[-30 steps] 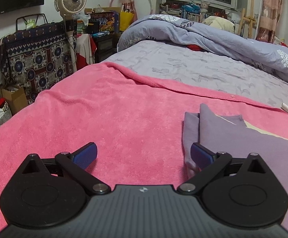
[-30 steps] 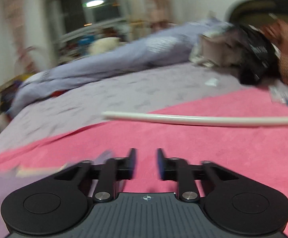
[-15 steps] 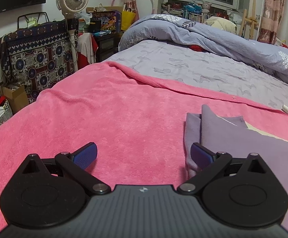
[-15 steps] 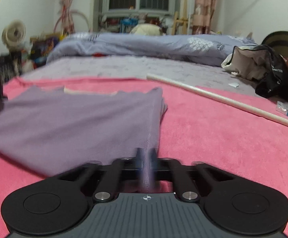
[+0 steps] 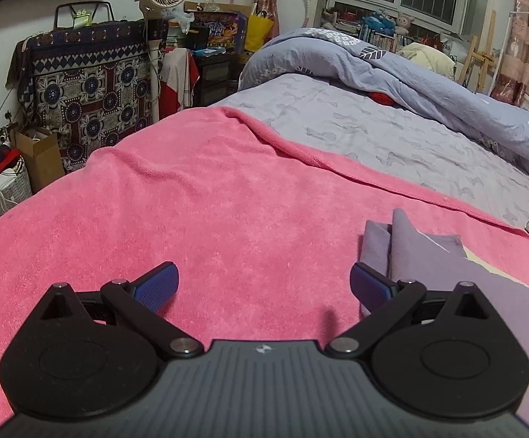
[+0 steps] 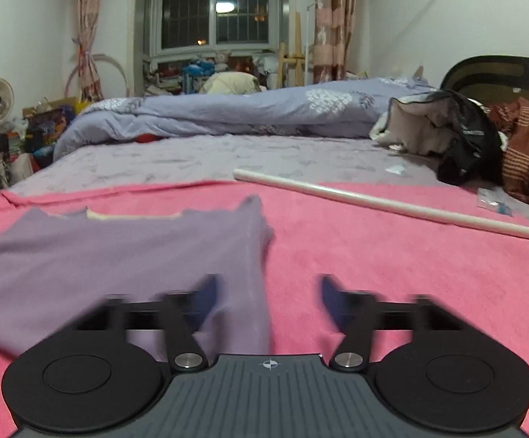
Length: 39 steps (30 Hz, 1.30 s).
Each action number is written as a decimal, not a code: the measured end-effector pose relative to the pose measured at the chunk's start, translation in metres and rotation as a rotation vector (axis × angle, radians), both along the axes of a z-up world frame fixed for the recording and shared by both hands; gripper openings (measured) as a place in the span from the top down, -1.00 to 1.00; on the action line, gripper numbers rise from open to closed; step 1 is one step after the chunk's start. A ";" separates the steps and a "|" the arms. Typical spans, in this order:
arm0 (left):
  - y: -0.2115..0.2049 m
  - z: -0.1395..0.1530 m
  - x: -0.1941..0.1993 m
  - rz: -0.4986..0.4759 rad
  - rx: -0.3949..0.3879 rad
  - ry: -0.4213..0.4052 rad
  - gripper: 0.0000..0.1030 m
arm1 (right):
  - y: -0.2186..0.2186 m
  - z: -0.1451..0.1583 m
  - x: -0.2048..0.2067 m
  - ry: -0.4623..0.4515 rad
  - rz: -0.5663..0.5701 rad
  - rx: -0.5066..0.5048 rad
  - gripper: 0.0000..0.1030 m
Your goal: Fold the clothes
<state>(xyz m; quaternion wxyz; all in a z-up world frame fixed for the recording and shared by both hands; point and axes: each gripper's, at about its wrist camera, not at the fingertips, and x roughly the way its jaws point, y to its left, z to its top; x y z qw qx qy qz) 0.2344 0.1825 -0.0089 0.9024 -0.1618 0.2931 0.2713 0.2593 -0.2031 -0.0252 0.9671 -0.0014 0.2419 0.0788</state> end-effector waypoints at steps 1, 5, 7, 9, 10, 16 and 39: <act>0.000 0.000 0.000 -0.002 0.001 0.001 -0.96 | 0.004 0.000 0.007 0.004 0.016 0.007 -0.31; 0.001 0.000 0.000 0.006 0.004 0.012 -0.96 | 0.004 -0.013 0.033 0.107 0.007 0.084 0.81; 0.004 0.000 -0.001 0.018 -0.003 0.017 -0.96 | -0.010 -0.008 0.028 0.064 -0.093 0.115 0.91; 0.006 0.001 -0.003 0.022 -0.021 0.008 -0.96 | -0.026 -0.004 0.023 0.004 -0.258 0.080 0.90; 0.008 0.001 -0.005 0.023 -0.030 0.002 -0.96 | -0.033 -0.003 0.021 -0.012 -0.299 0.078 0.90; 0.003 0.003 -0.004 0.007 -0.009 0.001 -0.96 | -0.013 0.015 0.046 0.008 -0.077 0.075 0.02; 0.007 -0.001 -0.003 0.007 -0.035 0.017 -0.96 | -0.040 -0.021 0.142 0.235 -0.223 0.325 0.42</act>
